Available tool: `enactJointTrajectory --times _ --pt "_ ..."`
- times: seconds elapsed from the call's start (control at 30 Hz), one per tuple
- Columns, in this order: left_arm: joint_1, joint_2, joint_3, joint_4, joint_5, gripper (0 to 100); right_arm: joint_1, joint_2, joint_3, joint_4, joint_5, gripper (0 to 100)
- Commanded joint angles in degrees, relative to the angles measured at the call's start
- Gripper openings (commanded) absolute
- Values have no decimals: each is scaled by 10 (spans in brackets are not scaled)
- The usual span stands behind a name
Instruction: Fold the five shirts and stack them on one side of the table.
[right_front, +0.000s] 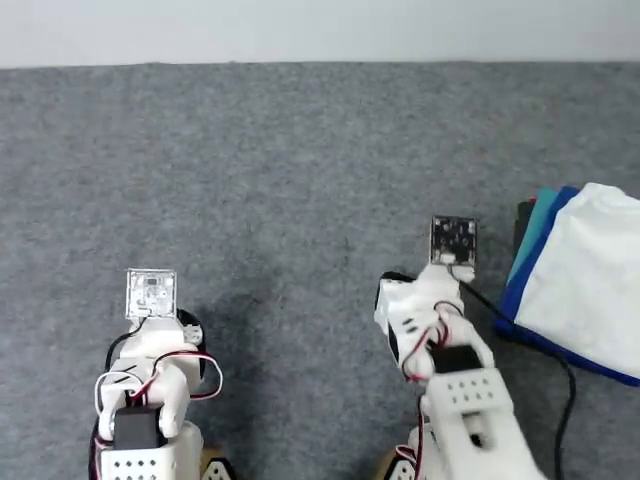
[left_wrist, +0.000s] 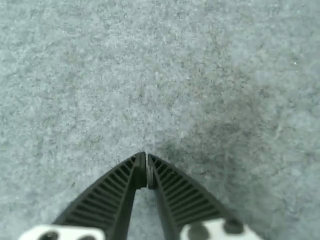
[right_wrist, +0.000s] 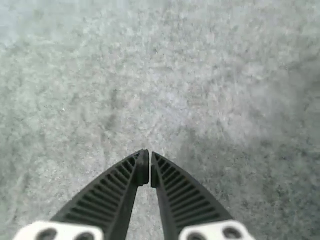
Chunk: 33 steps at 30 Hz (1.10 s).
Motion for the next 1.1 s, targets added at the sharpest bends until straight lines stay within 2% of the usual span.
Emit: enactJointTrajectory --times 0.0,0.1,0.33,0.63,1.07 --pt "-2 -5 -4 25 41 14 7 -124 34 22 25 8" --pt "-1 -6 -4 62 85 14 13 -199 66 65 34 8" --pt "-1 -6 -4 65 195 14 15 -346 135 166 53 8" --pt "-2 -5 -4 66 198 14 15 -476 132 366 51 9" --pt "-1 -5 -4 66 198 14 15 -470 132 507 51 9"
